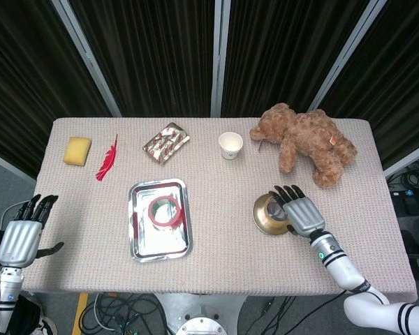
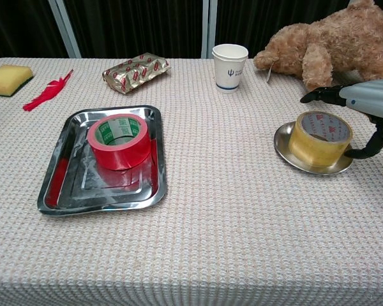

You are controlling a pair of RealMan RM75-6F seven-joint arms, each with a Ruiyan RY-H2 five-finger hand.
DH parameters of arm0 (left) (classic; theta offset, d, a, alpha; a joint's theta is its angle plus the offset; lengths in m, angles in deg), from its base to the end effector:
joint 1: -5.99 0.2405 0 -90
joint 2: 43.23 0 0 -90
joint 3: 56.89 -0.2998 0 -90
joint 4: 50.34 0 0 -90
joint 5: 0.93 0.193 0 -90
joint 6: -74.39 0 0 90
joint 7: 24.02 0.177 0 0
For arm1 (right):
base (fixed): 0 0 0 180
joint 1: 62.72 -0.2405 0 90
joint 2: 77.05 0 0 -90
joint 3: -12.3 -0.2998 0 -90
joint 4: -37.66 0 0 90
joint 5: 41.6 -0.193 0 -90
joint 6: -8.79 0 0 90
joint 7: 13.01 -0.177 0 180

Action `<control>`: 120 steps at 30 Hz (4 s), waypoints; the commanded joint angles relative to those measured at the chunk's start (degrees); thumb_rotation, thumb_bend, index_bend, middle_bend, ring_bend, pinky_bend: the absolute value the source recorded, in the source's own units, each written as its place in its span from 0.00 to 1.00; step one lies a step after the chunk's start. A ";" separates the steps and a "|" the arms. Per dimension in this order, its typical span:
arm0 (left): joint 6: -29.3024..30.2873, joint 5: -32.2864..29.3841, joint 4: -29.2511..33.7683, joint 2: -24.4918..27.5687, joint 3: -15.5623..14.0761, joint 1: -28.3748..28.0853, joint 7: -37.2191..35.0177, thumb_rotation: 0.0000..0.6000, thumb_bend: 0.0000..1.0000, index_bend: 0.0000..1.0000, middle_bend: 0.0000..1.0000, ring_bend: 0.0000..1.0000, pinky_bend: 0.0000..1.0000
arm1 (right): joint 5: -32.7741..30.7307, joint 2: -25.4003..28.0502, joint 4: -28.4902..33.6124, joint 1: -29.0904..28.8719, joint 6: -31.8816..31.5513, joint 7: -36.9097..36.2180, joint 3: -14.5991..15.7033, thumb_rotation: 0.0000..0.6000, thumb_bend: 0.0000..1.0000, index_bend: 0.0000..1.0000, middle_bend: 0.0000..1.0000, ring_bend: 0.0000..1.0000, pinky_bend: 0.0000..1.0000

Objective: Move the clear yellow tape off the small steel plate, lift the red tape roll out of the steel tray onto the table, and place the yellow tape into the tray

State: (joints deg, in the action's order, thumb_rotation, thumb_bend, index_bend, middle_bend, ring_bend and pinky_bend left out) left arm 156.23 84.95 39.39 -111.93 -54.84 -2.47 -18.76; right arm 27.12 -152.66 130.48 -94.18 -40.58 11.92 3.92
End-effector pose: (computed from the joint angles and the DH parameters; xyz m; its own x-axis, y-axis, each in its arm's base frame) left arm -0.3380 0.2347 0.1571 0.4514 0.0463 0.8911 0.8914 -0.0700 -0.4479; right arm -0.2484 -0.3502 0.0437 0.5972 -0.3313 0.7305 -0.7962 -0.3554 0.4897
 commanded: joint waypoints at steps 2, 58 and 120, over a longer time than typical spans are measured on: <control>-0.40 -0.03 0.05 -0.13 0.00 -0.28 0.27 1.00 0.09 0.06 0.07 0.00 0.13 | -1.26 -0.71 -0.48 -1.10 0.97 -0.27 0.45 1.00 0.19 0.00 0.01 0.00 0.00; 0.08 -0.55 -2.38 0.63 -0.77 0.96 -4.99 1.00 0.09 0.06 0.07 0.00 0.13 | -13.09 -18.98 -18.80 -28.20 11.15 1.36 -5.20 1.00 0.17 0.00 0.19 0.08 0.00; -40.13 -7.55 -4.55 -13.09 6.21 -33.83 -1.43 1.00 0.09 0.05 0.01 0.00 0.12 | 19.07 15.13 -6.32 17.32 -40.13 -33.40 4.29 1.00 0.00 0.00 0.00 0.00 0.00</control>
State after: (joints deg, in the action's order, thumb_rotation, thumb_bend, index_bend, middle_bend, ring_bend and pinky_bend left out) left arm 116.61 77.90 35.16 -124.94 -48.62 -35.84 -20.41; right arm 46.03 -137.46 124.25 -76.99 -80.56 -21.46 8.28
